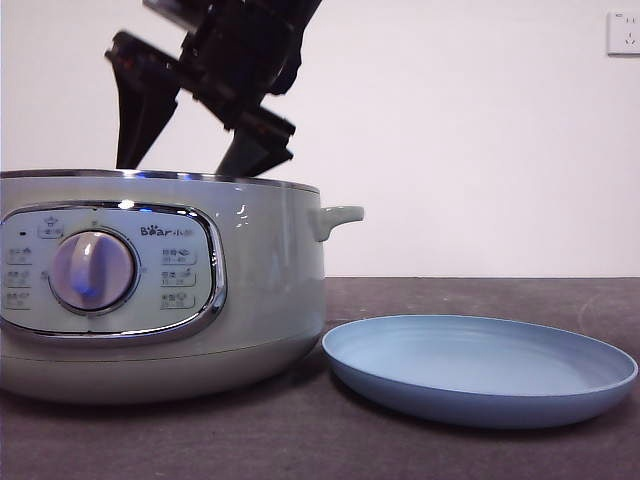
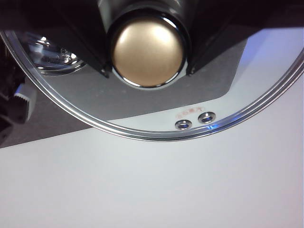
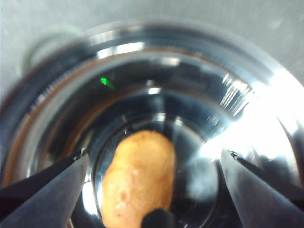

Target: Take the potato out from the steamer,put the potato on the plate,close the lid

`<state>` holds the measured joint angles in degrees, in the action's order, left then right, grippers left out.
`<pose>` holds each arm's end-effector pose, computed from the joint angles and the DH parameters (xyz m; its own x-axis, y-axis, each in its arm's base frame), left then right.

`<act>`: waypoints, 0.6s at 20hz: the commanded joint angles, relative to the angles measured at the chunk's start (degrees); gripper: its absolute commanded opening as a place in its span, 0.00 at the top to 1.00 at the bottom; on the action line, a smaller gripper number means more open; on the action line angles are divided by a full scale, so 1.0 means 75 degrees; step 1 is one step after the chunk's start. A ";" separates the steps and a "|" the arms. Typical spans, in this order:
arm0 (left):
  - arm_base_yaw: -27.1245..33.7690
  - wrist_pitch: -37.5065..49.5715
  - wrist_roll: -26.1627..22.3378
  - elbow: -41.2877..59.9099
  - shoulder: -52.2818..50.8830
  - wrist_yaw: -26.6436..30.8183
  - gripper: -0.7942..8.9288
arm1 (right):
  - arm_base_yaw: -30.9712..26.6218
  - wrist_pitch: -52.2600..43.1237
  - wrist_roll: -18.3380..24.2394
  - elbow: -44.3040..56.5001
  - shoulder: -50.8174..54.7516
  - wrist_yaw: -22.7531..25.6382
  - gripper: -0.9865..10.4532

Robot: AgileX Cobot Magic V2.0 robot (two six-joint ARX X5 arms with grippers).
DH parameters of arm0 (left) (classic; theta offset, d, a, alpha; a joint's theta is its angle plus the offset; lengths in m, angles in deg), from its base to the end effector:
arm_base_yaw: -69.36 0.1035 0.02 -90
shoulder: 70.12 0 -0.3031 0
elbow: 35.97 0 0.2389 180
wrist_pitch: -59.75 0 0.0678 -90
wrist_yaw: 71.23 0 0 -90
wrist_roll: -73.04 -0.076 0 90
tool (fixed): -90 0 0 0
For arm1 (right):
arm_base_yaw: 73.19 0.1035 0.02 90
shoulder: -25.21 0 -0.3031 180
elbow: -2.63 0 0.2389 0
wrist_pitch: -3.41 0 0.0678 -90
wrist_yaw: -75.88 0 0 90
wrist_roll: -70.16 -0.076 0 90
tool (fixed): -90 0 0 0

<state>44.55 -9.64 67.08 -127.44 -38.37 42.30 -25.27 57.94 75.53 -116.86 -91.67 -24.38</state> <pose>0.0293 0.0199 0.4462 0.9879 -0.0169 -0.1540 0.0432 0.9847 0.1691 0.3141 0.3680 0.2725 0.2745 0.5698 -0.7746 -0.8498 0.5207 0.0819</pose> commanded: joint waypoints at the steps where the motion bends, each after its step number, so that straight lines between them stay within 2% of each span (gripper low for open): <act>1: 0.0009 0.0370 0.0052 -0.0108 -0.0070 0.0050 0.93 | 0.0047 0.0117 -0.0055 -0.0003 -0.0256 0.0041 0.51; 5: 0.0009 0.0344 0.0067 -0.0108 -0.0070 0.0050 0.93 | 0.0154 0.0230 -0.0052 -0.0003 -0.0338 0.0047 0.54; 12: 0.0009 0.0256 0.0195 -0.0108 -0.0070 0.0041 0.93 | 0.0417 0.0533 0.0038 -0.0003 -0.0723 0.0224 0.53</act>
<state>44.55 -10.49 68.18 -127.44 -38.37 42.27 -22.23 61.72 75.59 -116.93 -95.62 -22.92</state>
